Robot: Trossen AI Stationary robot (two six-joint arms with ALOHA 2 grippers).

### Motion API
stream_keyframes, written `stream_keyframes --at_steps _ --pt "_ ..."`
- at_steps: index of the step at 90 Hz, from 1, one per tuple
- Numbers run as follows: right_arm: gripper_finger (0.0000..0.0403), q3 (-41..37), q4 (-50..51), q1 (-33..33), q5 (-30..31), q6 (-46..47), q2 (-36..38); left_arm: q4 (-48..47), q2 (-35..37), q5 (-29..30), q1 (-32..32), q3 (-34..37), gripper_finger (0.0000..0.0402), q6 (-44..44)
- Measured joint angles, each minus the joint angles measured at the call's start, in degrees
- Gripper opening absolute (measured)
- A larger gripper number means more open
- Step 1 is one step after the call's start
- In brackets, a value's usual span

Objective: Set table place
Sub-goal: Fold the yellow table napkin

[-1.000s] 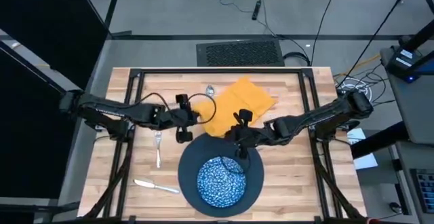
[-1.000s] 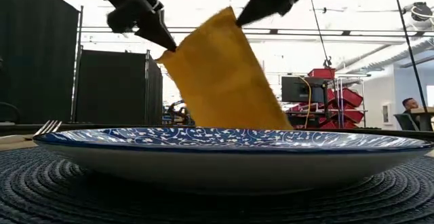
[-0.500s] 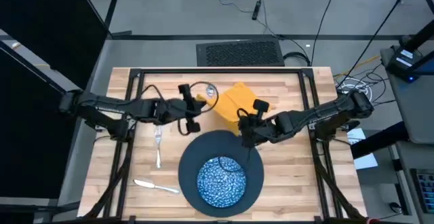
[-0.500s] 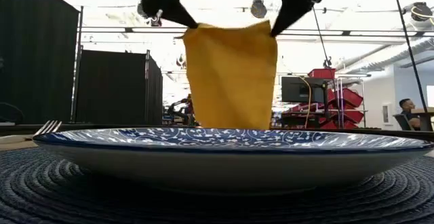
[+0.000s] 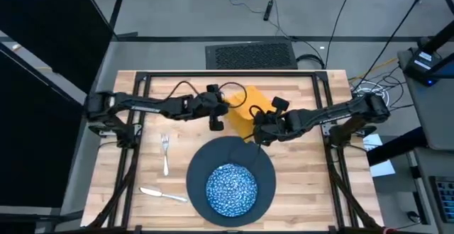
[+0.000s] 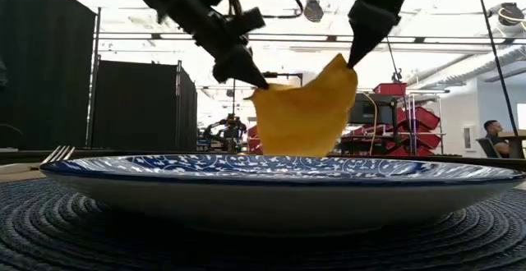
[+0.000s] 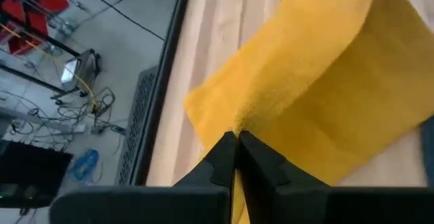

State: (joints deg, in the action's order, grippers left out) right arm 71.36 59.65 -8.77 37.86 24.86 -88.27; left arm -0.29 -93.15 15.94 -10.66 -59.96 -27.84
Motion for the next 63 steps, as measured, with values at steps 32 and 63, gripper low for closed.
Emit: stream_keyframes --at_steps 32,63 --pt "0.0 -7.87 -6.71 4.85 -2.31 -0.75 -0.01 -0.12 -4.54 -4.94 -3.07 -4.81 0.0 -1.63" --pt "0.0 -11.94 -11.96 6.58 -5.25 -1.45 -0.02 4.73 -8.92 -8.79 -7.0 -4.85 0.0 -1.61"
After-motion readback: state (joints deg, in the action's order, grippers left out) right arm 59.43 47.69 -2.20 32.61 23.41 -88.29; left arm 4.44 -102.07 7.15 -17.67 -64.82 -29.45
